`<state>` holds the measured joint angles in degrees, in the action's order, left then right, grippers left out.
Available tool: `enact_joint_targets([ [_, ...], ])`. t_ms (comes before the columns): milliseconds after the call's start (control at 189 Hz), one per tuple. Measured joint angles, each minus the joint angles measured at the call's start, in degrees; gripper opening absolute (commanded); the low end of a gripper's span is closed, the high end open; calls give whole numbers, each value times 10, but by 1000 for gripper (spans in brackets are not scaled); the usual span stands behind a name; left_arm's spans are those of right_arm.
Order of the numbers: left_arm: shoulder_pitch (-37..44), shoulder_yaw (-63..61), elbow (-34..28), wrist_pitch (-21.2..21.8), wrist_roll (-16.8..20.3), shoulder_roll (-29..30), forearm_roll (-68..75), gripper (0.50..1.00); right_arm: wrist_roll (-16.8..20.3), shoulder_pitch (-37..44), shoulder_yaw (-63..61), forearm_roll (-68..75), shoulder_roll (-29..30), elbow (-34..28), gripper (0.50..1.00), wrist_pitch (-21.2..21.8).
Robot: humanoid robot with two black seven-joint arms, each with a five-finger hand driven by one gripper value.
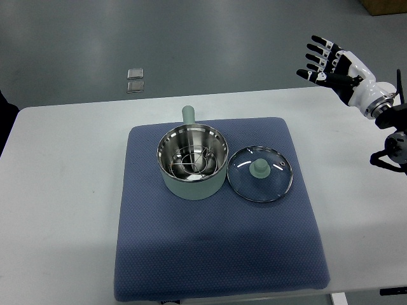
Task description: Open lid and place right of pot
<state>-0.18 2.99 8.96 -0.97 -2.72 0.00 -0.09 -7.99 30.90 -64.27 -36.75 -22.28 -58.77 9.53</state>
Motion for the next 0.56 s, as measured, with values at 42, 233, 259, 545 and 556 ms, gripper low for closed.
enact_joint_targets([
  [42,0,0,0,0,0,0,0,1000,12,-13,-31,0,17,4,911,14],
  [233,0,0,0,0,0,0,0,1000,36,-59,-122,-2,82,9,928,52],
  [259,0,0,0,0,0,0,0,1000,36,-64,-128,-3,88,9,928,54],
  [545,0,0,0,0,0,0,0,1000,26,-97,-152,-1,135,38,928,52],
  [556,0,0,0,0,0,0,0,1000,26,-98,-152,0,136,39,928,52],
])
